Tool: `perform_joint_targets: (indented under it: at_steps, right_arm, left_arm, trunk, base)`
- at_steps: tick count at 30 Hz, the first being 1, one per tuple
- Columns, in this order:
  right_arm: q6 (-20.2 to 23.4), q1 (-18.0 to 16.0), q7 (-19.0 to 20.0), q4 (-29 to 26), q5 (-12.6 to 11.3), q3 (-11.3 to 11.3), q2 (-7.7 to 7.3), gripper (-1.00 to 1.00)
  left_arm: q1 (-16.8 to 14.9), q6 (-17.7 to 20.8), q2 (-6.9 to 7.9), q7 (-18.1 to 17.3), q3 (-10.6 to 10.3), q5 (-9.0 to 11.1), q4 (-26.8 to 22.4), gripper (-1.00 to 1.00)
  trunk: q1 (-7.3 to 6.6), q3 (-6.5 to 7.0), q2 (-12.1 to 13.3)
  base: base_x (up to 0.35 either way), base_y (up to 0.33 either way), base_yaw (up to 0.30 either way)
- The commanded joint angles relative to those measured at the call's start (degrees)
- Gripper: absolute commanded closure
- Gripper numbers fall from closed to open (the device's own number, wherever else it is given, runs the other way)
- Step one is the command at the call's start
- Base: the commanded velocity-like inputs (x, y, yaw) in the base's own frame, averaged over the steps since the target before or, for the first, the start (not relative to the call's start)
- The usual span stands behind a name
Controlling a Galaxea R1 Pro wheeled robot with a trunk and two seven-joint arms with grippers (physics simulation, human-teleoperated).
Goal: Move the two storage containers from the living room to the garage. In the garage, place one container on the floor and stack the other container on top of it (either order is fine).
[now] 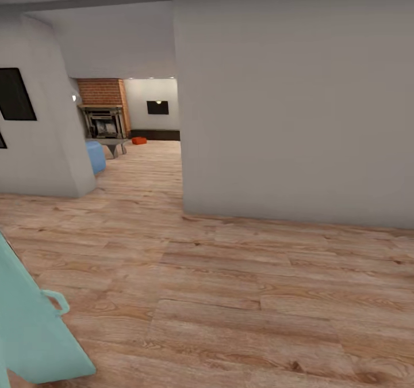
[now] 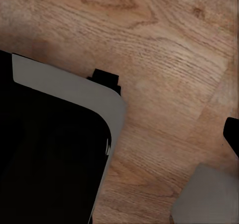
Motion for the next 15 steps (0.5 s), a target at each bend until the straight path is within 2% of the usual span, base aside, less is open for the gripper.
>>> perform_joint_targets:
  at_steps: [1,15]
  right_arm:
    - [-0.3,-0.1,0.3,0.2,-0.6,0.4,0.01,-1.00]
    - [-0.3,-0.1,0.3,0.2,-0.6,0.4,0.01,-1.00]
  left_arm:
    - [0.0,-0.1,0.00,0.0,0.0,0.0,-0.1,-1.00]
    - [0.0,-0.1,0.00,0.0,0.0,0.0,-0.1,-1.00]
  trunk:
    - [0.03,-0.05,0.0]
    - [0.03,-0.05,0.0]
  base:
    - [0.323,0.000,0.000]
    - [0.323,0.000,0.000]
